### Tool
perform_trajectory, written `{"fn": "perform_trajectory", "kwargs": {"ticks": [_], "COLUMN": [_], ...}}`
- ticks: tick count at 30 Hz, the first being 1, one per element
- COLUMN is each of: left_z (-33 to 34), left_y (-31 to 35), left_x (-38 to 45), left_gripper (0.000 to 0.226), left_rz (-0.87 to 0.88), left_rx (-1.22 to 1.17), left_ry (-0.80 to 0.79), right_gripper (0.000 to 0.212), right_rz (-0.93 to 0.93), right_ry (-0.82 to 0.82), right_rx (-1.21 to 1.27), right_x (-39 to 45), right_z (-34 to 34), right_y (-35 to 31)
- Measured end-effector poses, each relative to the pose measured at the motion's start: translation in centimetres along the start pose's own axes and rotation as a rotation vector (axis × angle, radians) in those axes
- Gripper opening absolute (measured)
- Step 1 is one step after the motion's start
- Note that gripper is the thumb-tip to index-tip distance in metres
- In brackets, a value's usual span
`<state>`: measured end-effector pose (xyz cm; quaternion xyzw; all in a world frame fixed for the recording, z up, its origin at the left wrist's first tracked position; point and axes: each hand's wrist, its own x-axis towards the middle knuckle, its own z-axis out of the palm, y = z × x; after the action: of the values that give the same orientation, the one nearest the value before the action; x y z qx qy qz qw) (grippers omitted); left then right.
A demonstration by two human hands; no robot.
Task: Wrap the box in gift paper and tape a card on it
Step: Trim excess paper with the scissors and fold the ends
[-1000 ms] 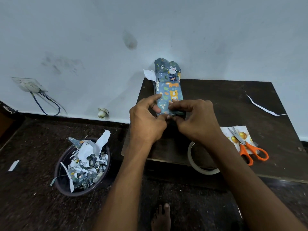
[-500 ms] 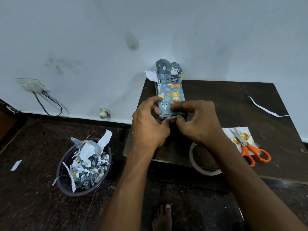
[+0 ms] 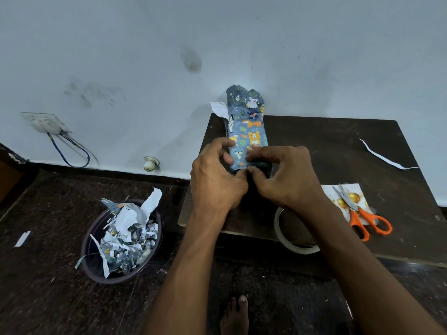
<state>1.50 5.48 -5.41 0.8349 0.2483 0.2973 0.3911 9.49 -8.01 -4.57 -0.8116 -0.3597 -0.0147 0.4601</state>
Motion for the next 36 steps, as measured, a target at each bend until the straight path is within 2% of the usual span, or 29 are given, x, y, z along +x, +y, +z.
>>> {"fn": "perform_trajectory", "kwargs": {"ticks": [10,20,27,31,36], "left_z": [-0.1,0.1,-0.5,-0.7,-0.9], "left_y": [0.3,-0.2,0.2,0.0,0.4], "left_x": [-0.4,-0.3,-0.2,-0.2,-0.3], "left_gripper": [0.046,0.053,0.043,0.048,0.053], "left_rz": [-0.045,-0.244,-0.126,-0.056,-0.067], "left_rx": [0.024,-0.034,0.023,0.065,0.136], "left_ry": [0.018,-0.017,-0.036,-0.091,-0.11], "right_gripper": [0.034,0.034,0.034,0.038,0.038], "right_rz": [-0.004,0.008,0.016,0.02,0.016], "right_ry": [-0.009,-0.005,-0.001,-0.001,0.003], "right_rx": [-0.003,-0.006,-0.014,-0.018,-0.014], "right_x": [0.0,0.0,-0.1,-0.1,-0.1], "right_z": [0.1,0.2,0.1,0.1,0.1], "right_y": [0.2,0.3,0.0,-0.2,-0.4]}}
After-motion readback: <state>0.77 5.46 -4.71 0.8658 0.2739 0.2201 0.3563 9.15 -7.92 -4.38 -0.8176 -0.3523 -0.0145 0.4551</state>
